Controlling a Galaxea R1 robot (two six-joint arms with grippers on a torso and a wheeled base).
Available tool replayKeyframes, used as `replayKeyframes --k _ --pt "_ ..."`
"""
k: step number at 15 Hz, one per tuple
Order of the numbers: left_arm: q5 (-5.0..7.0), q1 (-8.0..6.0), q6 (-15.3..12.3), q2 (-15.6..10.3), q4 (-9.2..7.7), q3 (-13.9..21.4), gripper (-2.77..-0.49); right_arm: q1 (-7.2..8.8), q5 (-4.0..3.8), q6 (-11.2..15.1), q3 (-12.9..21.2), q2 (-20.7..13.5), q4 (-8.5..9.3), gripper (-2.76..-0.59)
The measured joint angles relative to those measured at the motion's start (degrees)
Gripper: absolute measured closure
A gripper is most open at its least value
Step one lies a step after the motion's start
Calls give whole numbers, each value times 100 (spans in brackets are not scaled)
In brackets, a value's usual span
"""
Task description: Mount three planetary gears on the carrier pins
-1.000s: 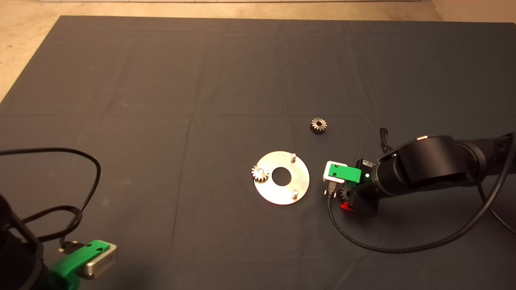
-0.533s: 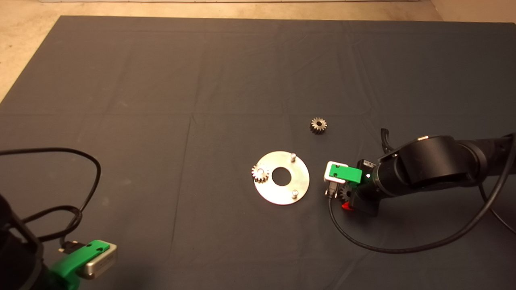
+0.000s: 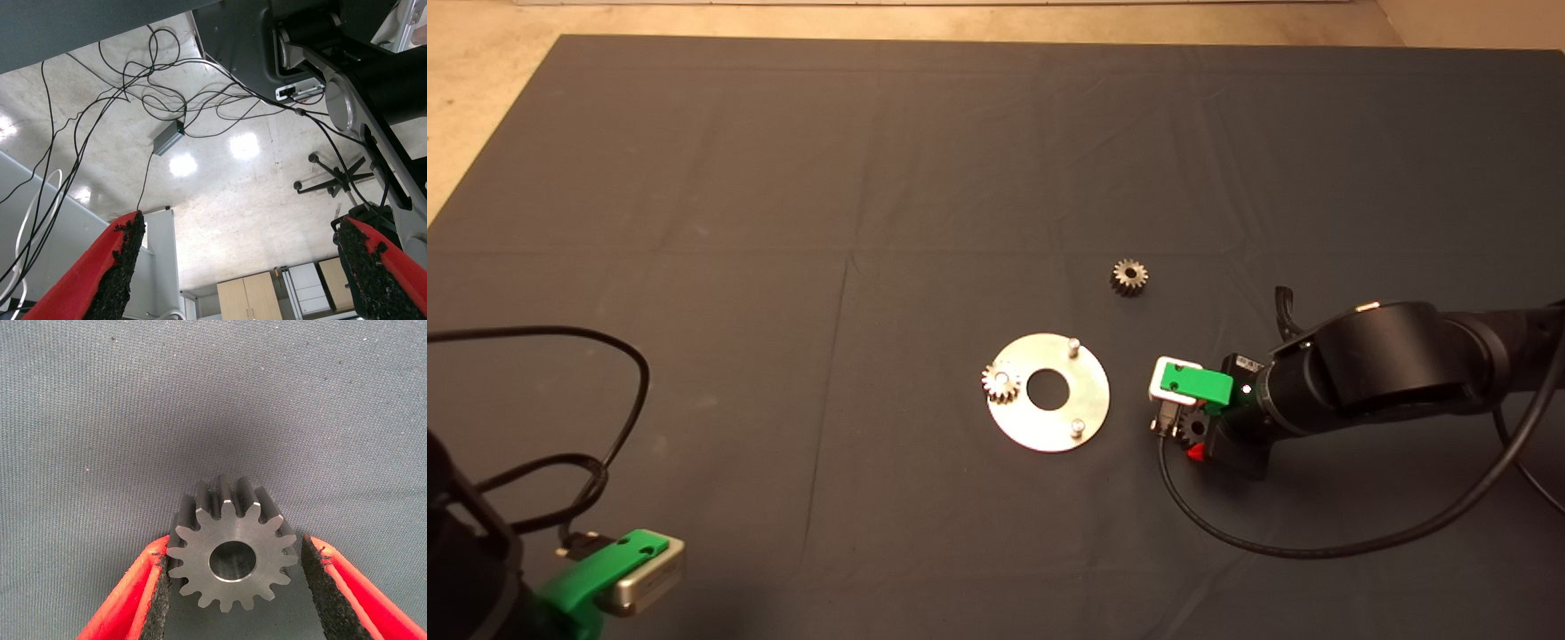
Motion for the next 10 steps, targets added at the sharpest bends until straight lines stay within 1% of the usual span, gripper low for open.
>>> replayKeyframes --k 2,3,4,6,8,10 --pt "0 0 0 0 0 2 -204 0 5 5 0 -13 0 -136" --pt "0 0 0 0 0 2 -204 -2 5 15 0 -13 2 -128" --pt "0 0 0 0 0 2 -204 -2 5 22 0 -15 2 -125" --pt "0 0 0 0 0 2 -204 -2 5 27 2 -15 2 -125" --pt "0 0 0 -2 0 2 -204 -16 0 54 2 -15 5 -113" --pt "0 0 0 0 0 2 -204 -20 2 66 2 -15 4 -113"
